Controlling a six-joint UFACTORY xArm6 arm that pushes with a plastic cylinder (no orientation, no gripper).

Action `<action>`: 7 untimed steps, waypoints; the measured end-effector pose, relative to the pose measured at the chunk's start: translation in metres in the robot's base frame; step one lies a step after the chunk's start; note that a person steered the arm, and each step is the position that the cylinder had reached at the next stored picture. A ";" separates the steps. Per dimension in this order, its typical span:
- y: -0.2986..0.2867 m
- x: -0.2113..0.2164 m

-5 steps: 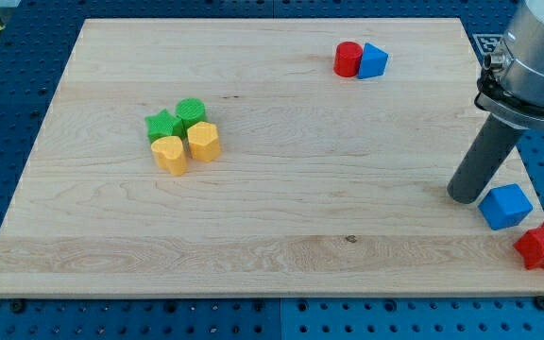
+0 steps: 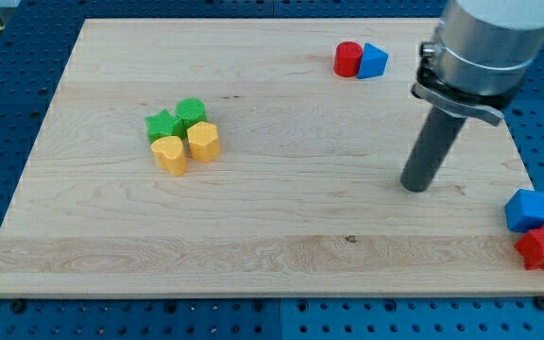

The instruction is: Move your arm towards the top

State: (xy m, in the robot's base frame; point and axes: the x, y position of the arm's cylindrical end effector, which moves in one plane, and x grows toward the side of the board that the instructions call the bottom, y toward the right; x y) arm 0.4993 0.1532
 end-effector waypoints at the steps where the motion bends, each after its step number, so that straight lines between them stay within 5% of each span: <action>1: -0.001 -0.001; 7: 0.069 -0.120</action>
